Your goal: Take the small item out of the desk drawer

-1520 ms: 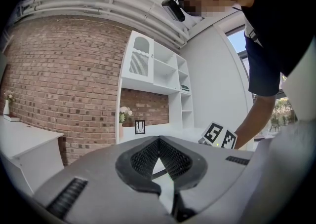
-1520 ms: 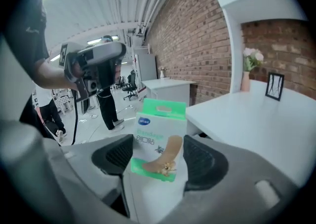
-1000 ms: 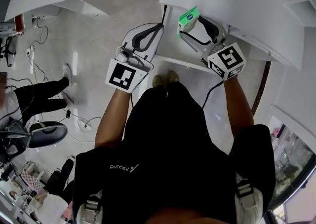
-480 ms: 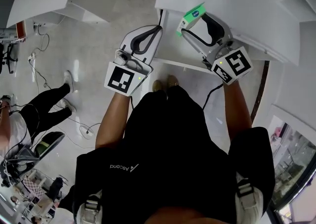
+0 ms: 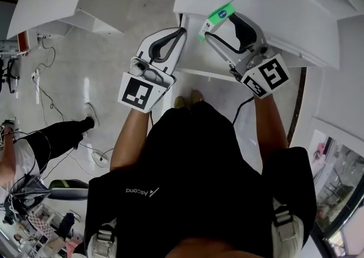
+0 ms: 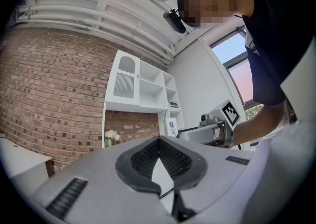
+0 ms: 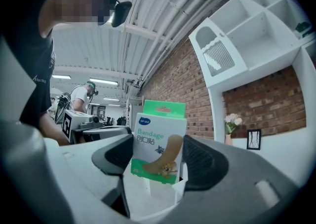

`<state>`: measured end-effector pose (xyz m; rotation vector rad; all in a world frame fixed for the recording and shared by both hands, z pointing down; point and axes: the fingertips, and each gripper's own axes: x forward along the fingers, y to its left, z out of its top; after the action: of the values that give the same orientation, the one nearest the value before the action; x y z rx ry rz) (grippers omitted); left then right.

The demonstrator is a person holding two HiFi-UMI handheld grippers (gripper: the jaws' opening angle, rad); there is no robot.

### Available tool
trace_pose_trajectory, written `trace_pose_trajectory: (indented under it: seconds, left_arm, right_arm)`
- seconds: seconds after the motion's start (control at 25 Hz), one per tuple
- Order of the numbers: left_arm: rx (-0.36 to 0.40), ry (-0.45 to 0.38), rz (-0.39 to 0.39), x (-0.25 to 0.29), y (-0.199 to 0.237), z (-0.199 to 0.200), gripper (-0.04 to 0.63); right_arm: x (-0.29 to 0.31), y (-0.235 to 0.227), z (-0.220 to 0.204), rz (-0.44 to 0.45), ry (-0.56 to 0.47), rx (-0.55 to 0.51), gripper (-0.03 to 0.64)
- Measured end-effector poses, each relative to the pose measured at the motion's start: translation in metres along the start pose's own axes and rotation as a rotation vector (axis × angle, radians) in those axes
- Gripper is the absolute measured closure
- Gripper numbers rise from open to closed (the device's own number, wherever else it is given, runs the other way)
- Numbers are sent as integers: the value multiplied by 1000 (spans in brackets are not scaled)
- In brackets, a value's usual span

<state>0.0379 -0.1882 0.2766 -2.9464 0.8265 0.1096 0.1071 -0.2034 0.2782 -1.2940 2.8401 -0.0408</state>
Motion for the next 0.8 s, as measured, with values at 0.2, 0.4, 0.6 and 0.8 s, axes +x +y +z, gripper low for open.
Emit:
trace_pose_trajectory:
  seconds: [0.2,0.4,0.6,0.8]
  left_arm:
    - [4,-19,-5,-2,-2,9,597]
    - [8,-30,-10,-2,-4,15,597]
    - [13,-37,-13,-5,-16,17,597]
    - [12,-28,-13,2,-12,20,597]
  right_arm:
    - [-3,7,9,-4,-12,-12,301]
    - [-5,11,13,-5,-13,-25,302]
    - [-16,19,13,-4,-14,-36,302]
    - [-12,14,16,2,-15,-26,302]
